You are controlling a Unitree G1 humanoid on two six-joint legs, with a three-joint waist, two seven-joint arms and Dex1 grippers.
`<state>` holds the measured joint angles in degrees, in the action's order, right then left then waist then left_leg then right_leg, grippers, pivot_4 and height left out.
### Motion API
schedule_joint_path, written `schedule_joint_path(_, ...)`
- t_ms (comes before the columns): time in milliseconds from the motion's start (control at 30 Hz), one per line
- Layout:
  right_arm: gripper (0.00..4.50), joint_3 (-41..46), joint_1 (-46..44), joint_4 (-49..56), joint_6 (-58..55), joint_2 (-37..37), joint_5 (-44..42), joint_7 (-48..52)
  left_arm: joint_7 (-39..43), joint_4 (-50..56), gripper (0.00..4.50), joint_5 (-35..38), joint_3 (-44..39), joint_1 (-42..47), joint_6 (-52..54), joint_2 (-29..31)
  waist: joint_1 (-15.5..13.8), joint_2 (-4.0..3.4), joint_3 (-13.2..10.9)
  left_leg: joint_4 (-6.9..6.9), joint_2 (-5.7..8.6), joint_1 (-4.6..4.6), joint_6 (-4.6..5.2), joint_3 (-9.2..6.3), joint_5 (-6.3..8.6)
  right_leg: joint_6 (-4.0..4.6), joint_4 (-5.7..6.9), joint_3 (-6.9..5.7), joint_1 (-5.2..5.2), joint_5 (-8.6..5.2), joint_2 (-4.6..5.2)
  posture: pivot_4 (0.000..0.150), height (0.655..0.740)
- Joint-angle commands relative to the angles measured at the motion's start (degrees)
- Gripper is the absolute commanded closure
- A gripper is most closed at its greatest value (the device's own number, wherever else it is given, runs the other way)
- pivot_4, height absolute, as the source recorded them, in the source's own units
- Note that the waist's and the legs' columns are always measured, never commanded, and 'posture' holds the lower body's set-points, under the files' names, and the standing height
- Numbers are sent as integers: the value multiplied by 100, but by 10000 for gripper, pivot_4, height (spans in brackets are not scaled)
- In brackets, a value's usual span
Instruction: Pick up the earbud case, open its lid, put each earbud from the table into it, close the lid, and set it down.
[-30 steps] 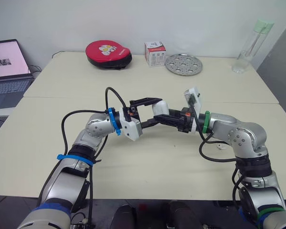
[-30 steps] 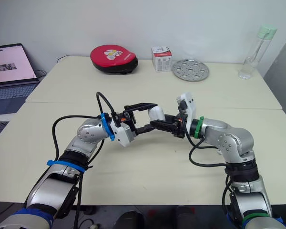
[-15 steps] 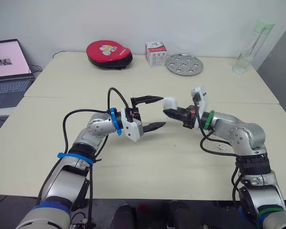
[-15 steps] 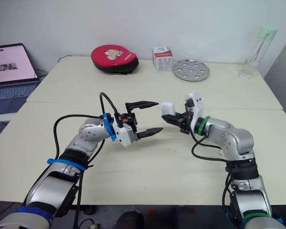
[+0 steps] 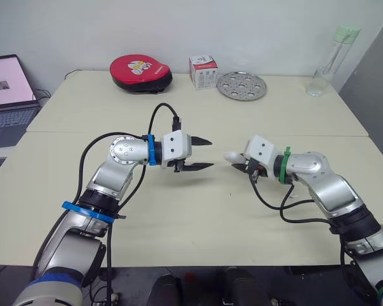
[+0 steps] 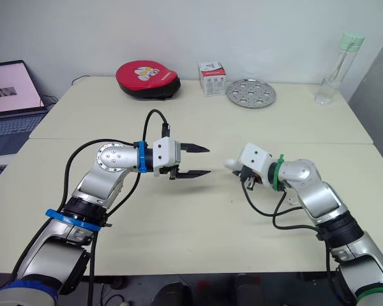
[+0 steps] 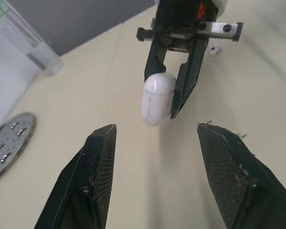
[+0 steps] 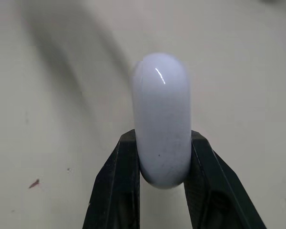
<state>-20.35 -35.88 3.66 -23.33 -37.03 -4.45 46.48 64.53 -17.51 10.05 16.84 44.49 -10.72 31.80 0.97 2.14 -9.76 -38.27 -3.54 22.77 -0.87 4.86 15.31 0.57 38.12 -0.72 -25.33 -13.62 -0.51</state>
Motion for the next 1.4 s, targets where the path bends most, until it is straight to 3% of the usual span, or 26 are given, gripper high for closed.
schedule_joint_path(33, 36982, -116, -260, 507, 54, 59, 265, 164, 103, 52, 17456, -202, 29, 236, -23, -115, -2, 0, 0, -4, 0, 1, 0, 0, 0, 2, 2, 1, 0, 1, 0, 1500, 7400)
schedule_joint_path(467, 36982, -291, -401, 923, -50, 297, 808, 367, 84, -497, 17456, -816, 93, 477, -511, -505, -61, 0, 0, -52, -1, 14, 2, 6, 2, 6, 9, 7, 2, 3, 2, 1500, 7400)
schedule_joint_path(700, 36982, -279, -354, 870, -15, 279, 972, 407, 266, -609, 37435, -771, 22, 554, -535, -588, -67, 0, 0, -58, 1, 12, 2, 7, 1, 6, 21, 8, 1, 3, 2, 1500, 7400)
schedule_joint_path(900, 36982, -236, -407, 787, 18, 345, 1023, 446, 276, -662, 37377, -836, 23, 532, -536, -615, -66, 0, 0, -62, 2, 4, 2, 7, 1, 8, 44, 11, -1, 0, 2, 1500, 7400)
schedule_joint_path(1133, 13174, 410, -120, 705, 25, -73, 673, 631, 327, -439, 37377, 22, -498, 391, 1326, -676, -68, 0, 0, -65, 1, 5, 1, 4, 1, 7, 51, 10, -1, -1, 2, 1500, 7400)
schedule_joint_path(1233, 2265, 1057, -14, 958, -586, 127, 25, 514, 251, -125, 37377, 626, -829, 325, 2763, -686, -62, 0, 0, -65, 0, 5, 1, 5, 1, 8, 50, 12, -2, -1, 3, 1500, 7400)
schedule_joint_path(1267, 309, 1268, -16, 1062, -857, 257, -176, 407, 264, -13, 37377, 817, -921, 315, 3219, -674, -51, 0, 0, -65, 0, 4, 1, 6, 1, 7, 51, 13, -2, -1, 3, 1500, 7400)
schedule_joint_path(1400, 309, 1494, 1, 1373, -1576, 455, -670, 363, 265, 370, 37377, 1287, -1108, 270, 4247, -645, -41, 0, 0, -65, -3, -4, 0, 0, 0, 9, 74, 10, -3, -3, 1, 1500, 7400)
